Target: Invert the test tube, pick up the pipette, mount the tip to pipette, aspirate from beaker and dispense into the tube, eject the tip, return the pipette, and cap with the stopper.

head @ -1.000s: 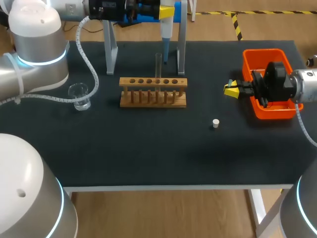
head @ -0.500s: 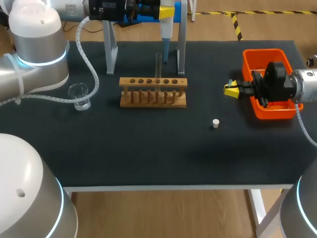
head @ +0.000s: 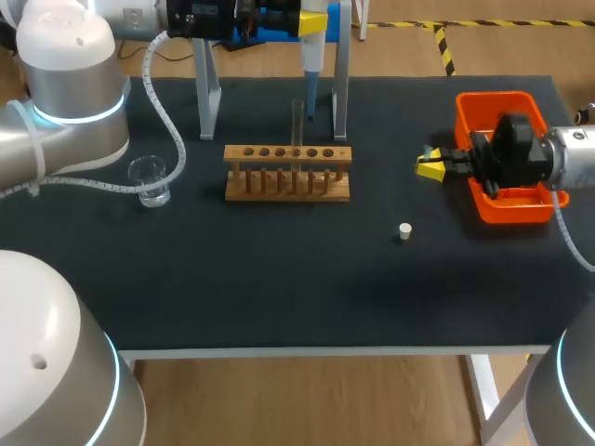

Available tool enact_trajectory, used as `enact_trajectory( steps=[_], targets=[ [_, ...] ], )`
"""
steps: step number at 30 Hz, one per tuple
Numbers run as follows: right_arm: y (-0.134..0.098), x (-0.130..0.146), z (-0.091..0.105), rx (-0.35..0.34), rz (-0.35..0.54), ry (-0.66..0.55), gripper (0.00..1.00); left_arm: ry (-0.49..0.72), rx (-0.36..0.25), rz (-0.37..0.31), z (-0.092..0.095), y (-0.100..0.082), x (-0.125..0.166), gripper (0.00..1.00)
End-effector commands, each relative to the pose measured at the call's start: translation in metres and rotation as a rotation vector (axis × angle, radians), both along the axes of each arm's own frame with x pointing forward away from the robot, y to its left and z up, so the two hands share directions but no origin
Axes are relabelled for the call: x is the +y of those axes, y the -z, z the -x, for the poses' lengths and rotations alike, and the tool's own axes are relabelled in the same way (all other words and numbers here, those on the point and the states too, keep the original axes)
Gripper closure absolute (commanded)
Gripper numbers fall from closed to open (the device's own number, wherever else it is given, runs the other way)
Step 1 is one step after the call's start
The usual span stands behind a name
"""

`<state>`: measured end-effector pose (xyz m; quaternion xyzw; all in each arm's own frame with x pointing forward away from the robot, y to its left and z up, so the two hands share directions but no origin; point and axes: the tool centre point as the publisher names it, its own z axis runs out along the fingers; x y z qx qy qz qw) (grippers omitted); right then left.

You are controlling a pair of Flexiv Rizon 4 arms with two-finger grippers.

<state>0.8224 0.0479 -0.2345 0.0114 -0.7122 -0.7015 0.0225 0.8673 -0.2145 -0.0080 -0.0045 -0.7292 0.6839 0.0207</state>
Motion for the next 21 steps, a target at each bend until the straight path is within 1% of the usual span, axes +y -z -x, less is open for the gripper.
enact_trajectory(
  steps=[1,3,5,12,13,21],
  targets=[
    [-0.007,0.024,-0.011,0.034,0.021,-0.021,1.0,0.001,-0.001,0.002,0.0,0.0,0.0,1.0],
    [-0.011,0.034,-0.013,0.067,0.019,-0.038,1.0,0.001,-0.001,0.002,0.0,0.0,0.0,1.0],
    [-0.014,0.044,-0.015,0.078,0.024,-0.046,1.0,0.001,-0.001,0.002,0.0,0.0,0.0,1.0],
    [-0.025,0.07,-0.016,0.091,0.024,-0.075,1.0,0.001,-0.001,0.002,0.0,0.0,0.0,1.0],
    [-0.025,0.074,-0.015,0.102,0.02,-0.081,1.0,0.001,-0.001,0.002,0.0,0.0,0.0,1.0],
    [-0.024,0.103,-0.014,0.116,0.01,-0.111,1.0,0.001,-0.001,0.002,0.0,0.0,0.0,1.0]
  ],
)
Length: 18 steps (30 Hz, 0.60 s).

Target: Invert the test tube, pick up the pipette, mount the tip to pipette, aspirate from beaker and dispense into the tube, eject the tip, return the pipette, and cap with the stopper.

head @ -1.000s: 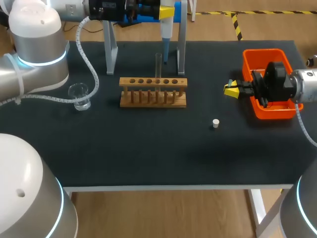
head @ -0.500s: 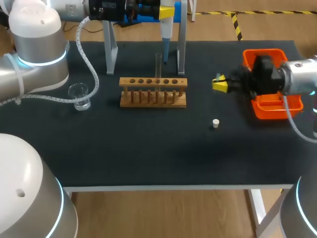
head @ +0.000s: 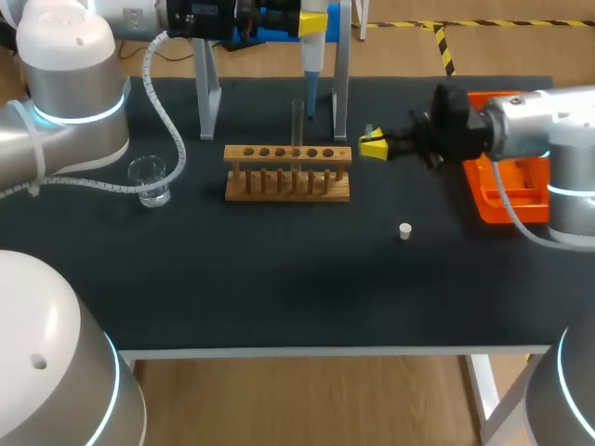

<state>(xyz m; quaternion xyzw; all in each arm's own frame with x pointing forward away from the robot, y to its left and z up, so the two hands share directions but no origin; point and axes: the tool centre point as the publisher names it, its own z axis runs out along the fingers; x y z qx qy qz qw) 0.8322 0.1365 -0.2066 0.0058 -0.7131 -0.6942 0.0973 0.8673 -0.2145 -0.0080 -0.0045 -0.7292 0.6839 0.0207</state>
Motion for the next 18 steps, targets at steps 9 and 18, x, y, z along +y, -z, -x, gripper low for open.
enact_trajectory(
  steps=[9,18],
  targets=[
    [0.01,0.039,-0.004,0.011,0.005,-0.045,1.0,0.001,-0.001,0.002,0.0,0.0,0.0,1.0],
    [0.011,0.057,-0.006,-0.06,0.05,-0.051,1.0,0.001,-0.001,0.002,0.0,0.0,0.0,1.0]
  ],
)
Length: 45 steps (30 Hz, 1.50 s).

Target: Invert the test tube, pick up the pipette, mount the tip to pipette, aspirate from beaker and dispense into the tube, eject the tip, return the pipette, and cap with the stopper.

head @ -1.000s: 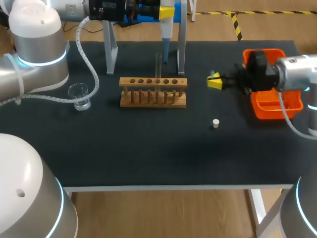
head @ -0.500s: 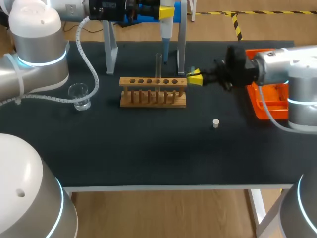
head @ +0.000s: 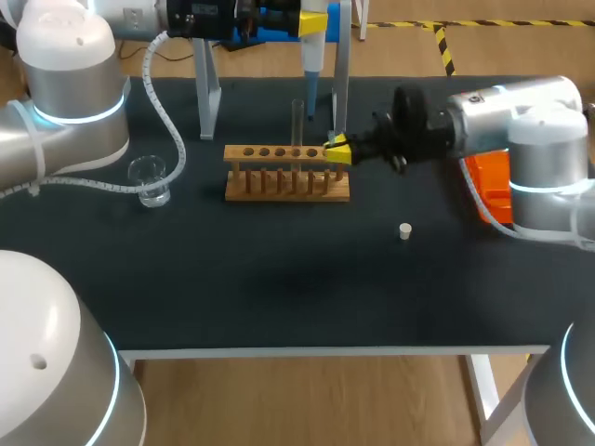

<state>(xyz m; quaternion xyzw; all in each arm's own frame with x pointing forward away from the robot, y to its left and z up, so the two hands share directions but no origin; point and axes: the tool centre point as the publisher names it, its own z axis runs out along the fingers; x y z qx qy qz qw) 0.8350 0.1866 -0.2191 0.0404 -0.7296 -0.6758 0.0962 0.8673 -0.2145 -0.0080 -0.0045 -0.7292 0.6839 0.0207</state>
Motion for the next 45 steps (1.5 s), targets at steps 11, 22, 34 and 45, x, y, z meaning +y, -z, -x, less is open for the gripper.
enact_trajectory(
  steps=[11,22,34,45],
  targets=[
    [0.001,0.014,-0.015,-0.075,-0.009,0.017,1.0,0.001,-0.001,0.002,0.0,0.0,0.0,1.0],
    [0.005,0.021,-0.022,-0.079,-0.01,0.026,1.0,0.001,-0.001,0.002,0.0,0.0,0.0,1.0],
    [-0.006,0.026,-0.026,-0.084,-0.023,0.026,1.0,0.001,-0.001,0.002,0.0,0.0,0.0,1.0],
    [-0.011,0.027,-0.028,-0.081,-0.03,0.027,1.0,0.001,-0.001,0.002,0.0,0.0,0.0,1.0]
  ],
)
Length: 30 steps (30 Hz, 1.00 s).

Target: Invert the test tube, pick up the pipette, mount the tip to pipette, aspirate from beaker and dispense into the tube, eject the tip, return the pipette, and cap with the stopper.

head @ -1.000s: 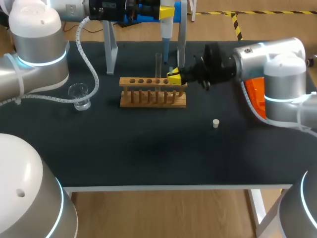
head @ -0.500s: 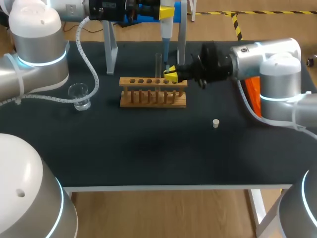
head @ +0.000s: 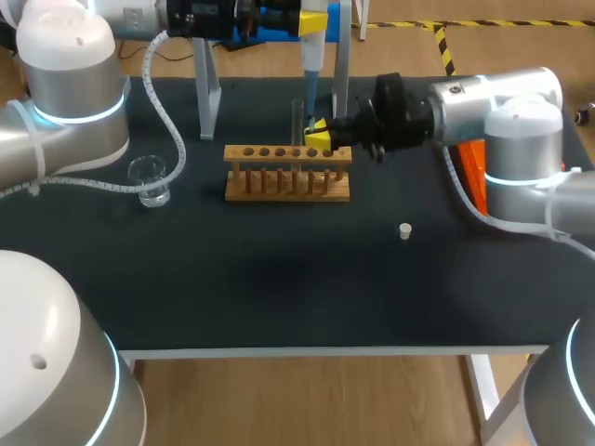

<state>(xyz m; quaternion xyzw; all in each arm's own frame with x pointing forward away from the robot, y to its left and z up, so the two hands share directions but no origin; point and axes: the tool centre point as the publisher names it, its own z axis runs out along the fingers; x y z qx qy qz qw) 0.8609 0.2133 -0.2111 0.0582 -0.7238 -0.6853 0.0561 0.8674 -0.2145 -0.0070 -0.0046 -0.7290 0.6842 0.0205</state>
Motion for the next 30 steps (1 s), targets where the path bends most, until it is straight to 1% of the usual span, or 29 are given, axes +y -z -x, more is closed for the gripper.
enact_trajectory(
  steps=[1,13,21,30],
  targets=[
    [-0.003,0.0,-0.002,-0.001,-0.002,-0.003,1.0,0.001,-0.001,0.001,0.0,0.001,0.0,1.0],
    [0.013,0.005,-0.002,0.011,0.009,0.0,1.0,0.001,-0.001,0.001,0.0,0.001,0.0,1.0],
    [0.009,0.005,-0.008,0.011,0.002,0.012,1.0,0.001,-0.001,0.001,0.0,0.001,0.0,1.0],
    [0.002,0.004,-0.008,0.003,-0.011,0.013,1.0,0.001,-0.001,0.001,0.0,0.001,0.0,1.0]
  ],
)
